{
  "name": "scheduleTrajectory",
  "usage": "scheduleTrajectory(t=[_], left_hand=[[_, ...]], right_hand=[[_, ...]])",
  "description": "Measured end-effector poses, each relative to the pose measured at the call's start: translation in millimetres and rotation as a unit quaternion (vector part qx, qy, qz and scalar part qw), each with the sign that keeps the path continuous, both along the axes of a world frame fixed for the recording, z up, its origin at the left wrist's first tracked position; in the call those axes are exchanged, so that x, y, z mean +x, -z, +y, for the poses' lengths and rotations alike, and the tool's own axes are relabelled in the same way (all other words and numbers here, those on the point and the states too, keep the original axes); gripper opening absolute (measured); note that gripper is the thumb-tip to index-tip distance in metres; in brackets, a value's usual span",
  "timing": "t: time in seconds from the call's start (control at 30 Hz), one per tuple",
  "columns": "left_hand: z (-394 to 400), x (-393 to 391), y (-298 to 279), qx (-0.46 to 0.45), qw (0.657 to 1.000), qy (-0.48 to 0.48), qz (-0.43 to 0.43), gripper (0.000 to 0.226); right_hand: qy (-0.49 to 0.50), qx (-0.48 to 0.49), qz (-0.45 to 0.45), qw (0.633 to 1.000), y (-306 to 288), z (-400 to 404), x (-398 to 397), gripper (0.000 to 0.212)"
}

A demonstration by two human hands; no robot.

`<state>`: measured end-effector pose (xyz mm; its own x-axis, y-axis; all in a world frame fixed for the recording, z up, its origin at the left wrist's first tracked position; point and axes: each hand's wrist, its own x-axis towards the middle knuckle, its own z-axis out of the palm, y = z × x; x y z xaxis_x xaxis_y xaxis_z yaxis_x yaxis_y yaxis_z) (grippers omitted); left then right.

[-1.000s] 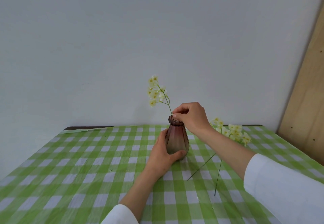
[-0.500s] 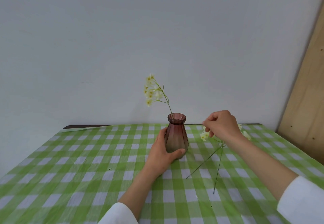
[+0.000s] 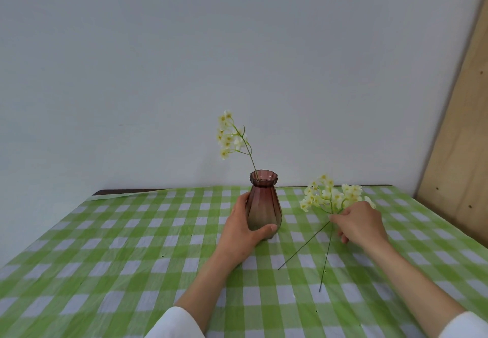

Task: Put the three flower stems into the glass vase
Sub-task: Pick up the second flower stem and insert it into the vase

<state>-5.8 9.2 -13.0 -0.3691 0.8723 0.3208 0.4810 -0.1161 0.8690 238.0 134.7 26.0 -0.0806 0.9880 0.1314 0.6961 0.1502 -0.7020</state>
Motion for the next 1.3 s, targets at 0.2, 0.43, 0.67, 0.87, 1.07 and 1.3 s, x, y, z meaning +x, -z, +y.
scheduleTrajectory(t=[0.2, 0.43, 0.67, 0.87, 1.07, 1.3], left_hand=[[-0.1, 0.3, -0.2, 0.002, 1.0, 0.001, -0.001, 0.091], [-0.6, 0.8, -0.9, 0.0, 1.0, 0.001, -0.004, 0.089], [-0.3, 0.8, 0.0, 0.002, 1.0, 0.003, -0.007, 0.089], [-0.8, 0.7, -0.4, 0.002, 1.0, 0.004, -0.004, 0.092], [-0.9, 0.9, -1.1, -0.002, 1.0, 0.002, -0.001, 0.092], [-0.5, 0.8, -0.8, -0.009, 1.0, -0.001, -0.005, 0.094]], right_hand=[[-0.005, -0.048, 0.093, 0.995, 6.8, -2.2, -0.7, 0.029], [0.004, -0.084, 0.172, 0.981, 9.3, -1.6, -3.5, 0.022], [-0.013, -0.067, 0.211, 0.975, 11.4, 1.0, -5.5, 0.02], [-0.042, -0.058, 0.238, 0.969, 9.1, 1.3, -7.4, 0.025], [-0.069, -0.039, 0.257, 0.963, 2.3, -0.9, -11.1, 0.021], [-0.107, -0.007, 0.261, 0.959, -10.3, -3.1, -20.1, 0.02]])
